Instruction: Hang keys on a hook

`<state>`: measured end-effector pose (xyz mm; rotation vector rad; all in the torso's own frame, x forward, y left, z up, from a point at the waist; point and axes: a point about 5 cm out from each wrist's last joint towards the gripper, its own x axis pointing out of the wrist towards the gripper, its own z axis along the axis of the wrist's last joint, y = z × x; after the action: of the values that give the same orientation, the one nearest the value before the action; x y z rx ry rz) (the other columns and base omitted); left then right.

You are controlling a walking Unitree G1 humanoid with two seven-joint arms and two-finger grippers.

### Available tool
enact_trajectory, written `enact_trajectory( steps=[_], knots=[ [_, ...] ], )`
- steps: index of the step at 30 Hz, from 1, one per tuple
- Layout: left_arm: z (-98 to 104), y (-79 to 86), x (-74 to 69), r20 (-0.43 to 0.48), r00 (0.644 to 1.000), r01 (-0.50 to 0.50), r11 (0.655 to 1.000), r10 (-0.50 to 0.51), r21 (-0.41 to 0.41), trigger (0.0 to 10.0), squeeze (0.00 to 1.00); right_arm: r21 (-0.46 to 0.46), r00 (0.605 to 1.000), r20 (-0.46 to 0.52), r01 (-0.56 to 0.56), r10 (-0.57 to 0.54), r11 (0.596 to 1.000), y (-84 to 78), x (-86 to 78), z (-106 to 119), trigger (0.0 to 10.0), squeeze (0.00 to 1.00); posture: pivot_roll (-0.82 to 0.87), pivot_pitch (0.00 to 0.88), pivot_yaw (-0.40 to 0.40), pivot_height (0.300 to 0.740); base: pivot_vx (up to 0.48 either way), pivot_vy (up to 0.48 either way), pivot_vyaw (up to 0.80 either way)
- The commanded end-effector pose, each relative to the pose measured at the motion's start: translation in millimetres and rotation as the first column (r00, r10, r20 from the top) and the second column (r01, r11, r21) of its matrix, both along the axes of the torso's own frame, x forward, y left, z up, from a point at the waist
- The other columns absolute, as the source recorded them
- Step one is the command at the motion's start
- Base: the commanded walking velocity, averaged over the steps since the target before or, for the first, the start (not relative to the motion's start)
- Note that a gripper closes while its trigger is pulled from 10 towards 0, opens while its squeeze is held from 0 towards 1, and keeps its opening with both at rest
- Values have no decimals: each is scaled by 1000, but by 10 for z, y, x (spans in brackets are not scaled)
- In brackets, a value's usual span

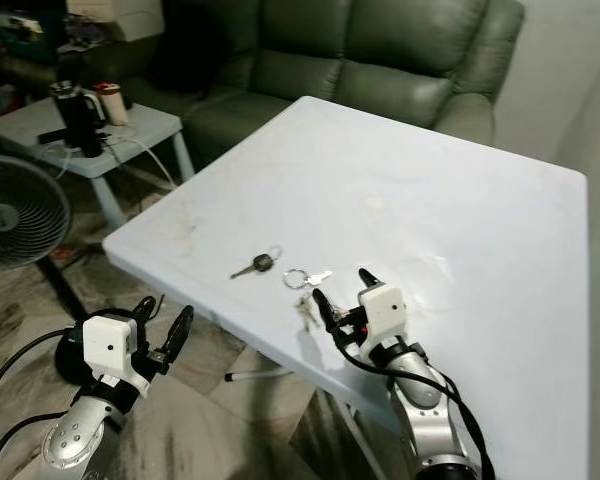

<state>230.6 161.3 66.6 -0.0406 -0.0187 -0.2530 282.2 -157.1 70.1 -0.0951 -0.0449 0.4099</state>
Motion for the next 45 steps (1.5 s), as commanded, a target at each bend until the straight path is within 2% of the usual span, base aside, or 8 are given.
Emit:
enact_trajectory(
  steps=[1, 7, 30, 37, 39, 42, 45],
  knots=[
    [29, 44, 21, 6, 1000, -11, 1000, 11, 6, 10000, 0, 20, 1000, 12, -14, 14, 1000, 41, -1, 29, 10000, 0, -77, 6, -8, 740, 0, 458, 0],
    [36, 44, 26, 6, 1000, -9, 1000, 9, 5, 10000, 0, 37, 1000, -19, -7, 7, 999, 29, 5, 12, 10000, 0, -78, 8, -9, 740, 0, 458, -81],
    [36, 43, 60, 3, 1000, -18, 1000, 18, 5, 10000, 0, 42, 1000, -27, -15, 16, 999, 33, 34, 29, 10000, 0, -79, 1, -15, 740, 0, 458, -739],
    [25, 45, 69, 0, 999, -42, 999, 42, 24, 10000, 0, 14, 1000, -14, 5, -5, 1000, 17, 46, 39, 10000, 0, -80, 0, -16, 740, 0, 170, -404],
    [22, 54, 74, 5, 998, -55, 996, 55, 65, 10000, 0, 19, 1000, -16, 3, -3, 1000, 24, 47, 37, 10000, 0, -80, 0, -16, 740, 0, 0, 0],
    [-8, 71, 91, -24, 996, -89, 995, 90, 51, 10000, 0, 13, 1000, -18, 12, -12, 1000, 16, 59, 32, 10000, 0, -79, 0, -17, 740, 0, 0, 0],
    [-19, 64, 93, -30, 996, -83, 996, 84, 46, 10000, 0, 7, 1000, -16, 11, -11, 1000, 15, 62, 29, 10000, 0, -80, 0, -17, 740, 0, 0, 0]
  ],
)
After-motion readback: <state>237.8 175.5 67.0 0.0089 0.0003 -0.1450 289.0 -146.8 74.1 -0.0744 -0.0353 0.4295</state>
